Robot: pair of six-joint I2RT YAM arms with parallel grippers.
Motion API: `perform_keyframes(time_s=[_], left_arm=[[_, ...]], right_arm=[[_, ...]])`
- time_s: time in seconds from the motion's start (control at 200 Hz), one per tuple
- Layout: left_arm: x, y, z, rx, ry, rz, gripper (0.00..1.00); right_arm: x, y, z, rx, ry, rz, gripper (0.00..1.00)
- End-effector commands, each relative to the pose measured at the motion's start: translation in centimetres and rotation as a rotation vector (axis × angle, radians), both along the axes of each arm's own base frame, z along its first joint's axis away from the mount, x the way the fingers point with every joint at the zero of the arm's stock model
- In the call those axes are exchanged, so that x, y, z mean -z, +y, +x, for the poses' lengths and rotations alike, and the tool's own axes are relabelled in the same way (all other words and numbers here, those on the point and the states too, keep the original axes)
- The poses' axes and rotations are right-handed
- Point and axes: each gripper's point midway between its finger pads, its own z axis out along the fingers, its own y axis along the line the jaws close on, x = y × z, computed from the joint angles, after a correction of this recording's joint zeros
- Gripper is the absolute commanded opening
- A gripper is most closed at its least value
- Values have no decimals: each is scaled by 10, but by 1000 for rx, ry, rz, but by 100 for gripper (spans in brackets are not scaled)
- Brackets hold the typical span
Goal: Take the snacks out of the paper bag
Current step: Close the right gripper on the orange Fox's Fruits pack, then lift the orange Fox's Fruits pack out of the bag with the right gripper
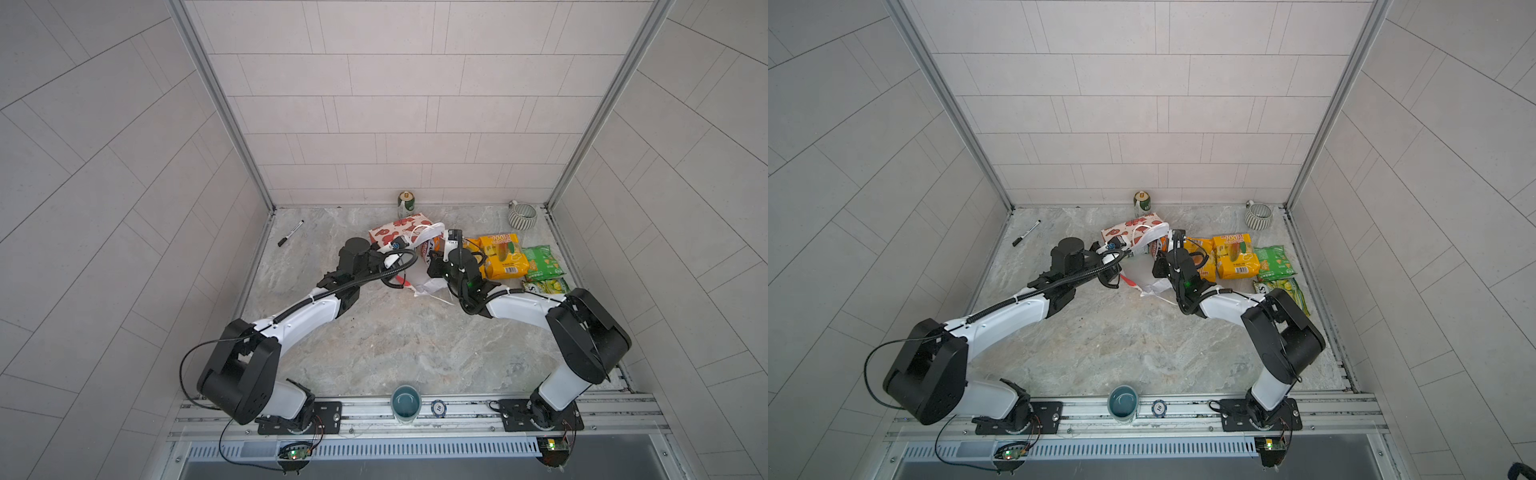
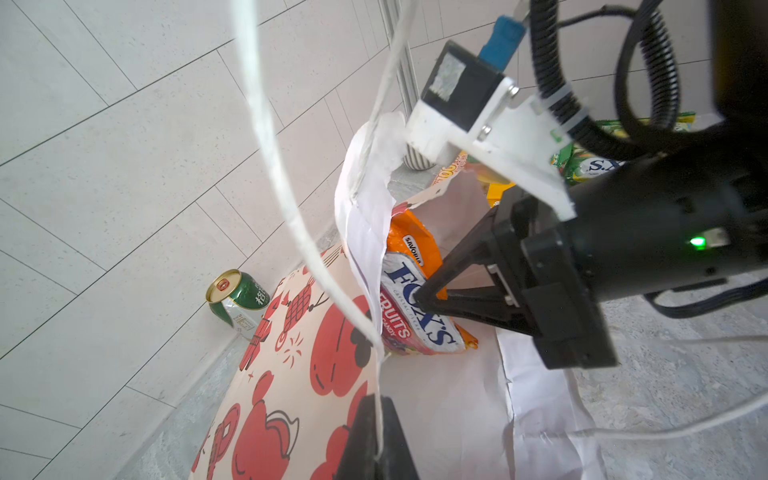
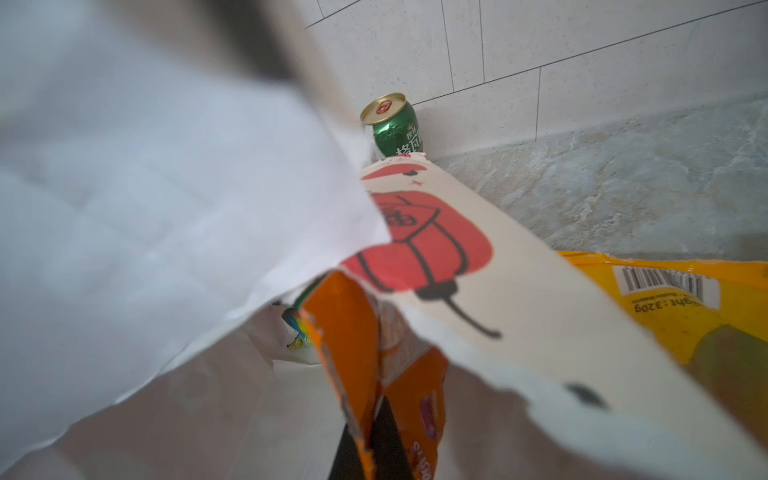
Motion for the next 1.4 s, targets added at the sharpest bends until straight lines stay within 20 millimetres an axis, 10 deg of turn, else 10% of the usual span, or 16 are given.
perform_keyframes(time_s=[0.0, 0.655, 1.061, 1.391], left_arm=[[-10, 2, 7, -34, -9, -14, 0], [-9, 34, 40, -289, -5, 1, 0], [-11, 53, 46, -379, -47, 1, 0], [-17, 65, 48, -419, -54, -17, 0]], right_arm=[[-22, -3, -12, -16, -22, -3, 0], [-98, -9, -100, -298, -42, -15, 0], [-153, -82, -121, -89, -93, 171, 0], [-92, -184, -141, 332, 72, 437, 0]])
